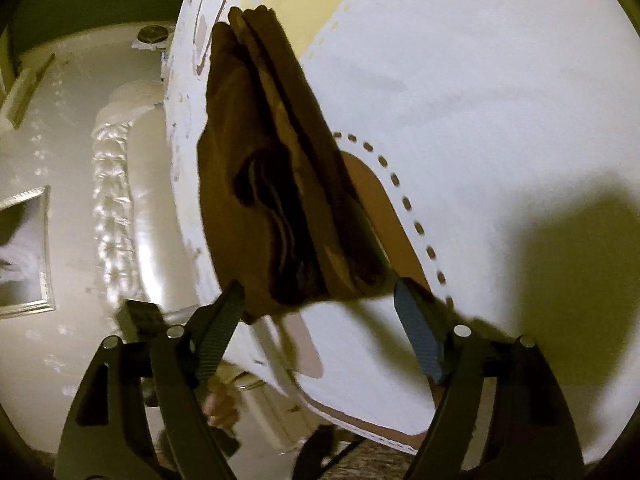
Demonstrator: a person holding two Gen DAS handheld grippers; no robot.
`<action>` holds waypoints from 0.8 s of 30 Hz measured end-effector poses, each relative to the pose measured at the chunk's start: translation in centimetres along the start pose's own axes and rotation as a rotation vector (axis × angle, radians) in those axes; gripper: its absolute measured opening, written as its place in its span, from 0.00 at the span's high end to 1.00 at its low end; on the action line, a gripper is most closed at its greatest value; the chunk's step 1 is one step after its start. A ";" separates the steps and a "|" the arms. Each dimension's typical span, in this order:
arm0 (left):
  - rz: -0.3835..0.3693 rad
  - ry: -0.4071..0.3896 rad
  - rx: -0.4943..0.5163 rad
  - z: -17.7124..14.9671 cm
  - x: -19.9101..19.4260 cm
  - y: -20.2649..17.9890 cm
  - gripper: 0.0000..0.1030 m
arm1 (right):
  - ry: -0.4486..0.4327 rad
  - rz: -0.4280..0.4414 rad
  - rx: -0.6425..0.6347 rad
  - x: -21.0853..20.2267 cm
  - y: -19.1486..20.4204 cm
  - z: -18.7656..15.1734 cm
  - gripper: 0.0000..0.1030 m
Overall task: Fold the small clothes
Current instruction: 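Open both grippers and pull them back from the folded sweater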
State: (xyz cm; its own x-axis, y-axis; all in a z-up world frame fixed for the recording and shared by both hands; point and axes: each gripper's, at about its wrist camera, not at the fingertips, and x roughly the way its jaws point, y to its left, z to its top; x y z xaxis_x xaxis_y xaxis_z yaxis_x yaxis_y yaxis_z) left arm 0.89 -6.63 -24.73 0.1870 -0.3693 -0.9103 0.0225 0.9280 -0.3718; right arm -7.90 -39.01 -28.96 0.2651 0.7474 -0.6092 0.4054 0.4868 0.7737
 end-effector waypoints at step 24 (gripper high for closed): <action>0.174 -0.093 -0.070 -3.4 -4.6 -2.2 0.24 | -0.255 -0.598 -0.502 -0.7 8.7 -7.3 0.20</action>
State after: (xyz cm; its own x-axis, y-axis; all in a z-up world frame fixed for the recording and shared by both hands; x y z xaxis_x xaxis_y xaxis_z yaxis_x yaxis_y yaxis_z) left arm -3.39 -7.14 -20.36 0.2716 -0.1947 -0.9425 -0.0861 0.9705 -0.2253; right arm -10.95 -31.98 -20.59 0.3441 0.2014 -0.9171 0.1174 0.9598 0.2548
